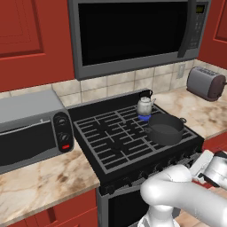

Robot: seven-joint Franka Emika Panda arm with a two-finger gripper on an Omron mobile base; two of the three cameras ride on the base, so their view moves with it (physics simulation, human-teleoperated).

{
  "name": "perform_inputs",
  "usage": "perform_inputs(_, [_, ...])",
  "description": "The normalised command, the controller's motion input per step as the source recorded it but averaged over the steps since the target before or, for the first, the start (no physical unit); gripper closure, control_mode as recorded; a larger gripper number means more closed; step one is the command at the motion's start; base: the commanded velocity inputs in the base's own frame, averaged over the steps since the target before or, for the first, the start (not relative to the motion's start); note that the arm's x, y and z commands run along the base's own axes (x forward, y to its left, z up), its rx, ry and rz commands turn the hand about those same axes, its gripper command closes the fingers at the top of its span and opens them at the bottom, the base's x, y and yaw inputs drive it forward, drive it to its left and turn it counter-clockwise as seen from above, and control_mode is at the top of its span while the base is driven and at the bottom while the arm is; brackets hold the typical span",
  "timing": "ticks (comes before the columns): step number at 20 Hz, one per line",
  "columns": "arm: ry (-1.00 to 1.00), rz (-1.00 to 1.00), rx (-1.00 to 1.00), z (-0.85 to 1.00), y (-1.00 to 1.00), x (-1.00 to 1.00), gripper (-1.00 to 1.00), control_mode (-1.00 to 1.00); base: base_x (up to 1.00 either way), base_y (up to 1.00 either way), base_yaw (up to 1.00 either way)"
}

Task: Pick the kettle from the cabinet and place it on a stove burner. Then pick the pot from the counter and place it on another stove burner. Finally, turn both burners on.

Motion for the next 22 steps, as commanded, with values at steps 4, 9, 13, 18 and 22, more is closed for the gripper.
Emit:
perform_inputs(4, [-0.10, 0.00, 0.02, 0.24, -0.15, -0.36, -1.00, -1.00, 0.00, 0.00, 0.00])
perform_inputs(9, [-0.09, 0.01, 0.04, 0.27, -0.17, -0.29, -1.00, -1.00, 0.00, 0.00, 0.00])
perform_inputs(13, [0.01, 0.04, 0.13, 0.00, -0.25, -0.02, -1.00, -1.00, 0.00, 0.00, 0.00])
perform_inputs(18, [0.07, 0.02, 0.15, 0.00, -0.22, 0.18, -1.00, -1.00, 0.00, 0.00, 0.00])
perform_inputs(22, [0.05, 0.01, 0.14, 0.00, -0.30, 0.18, -1.00, -1.00, 0.00, 0.00, 0.00])
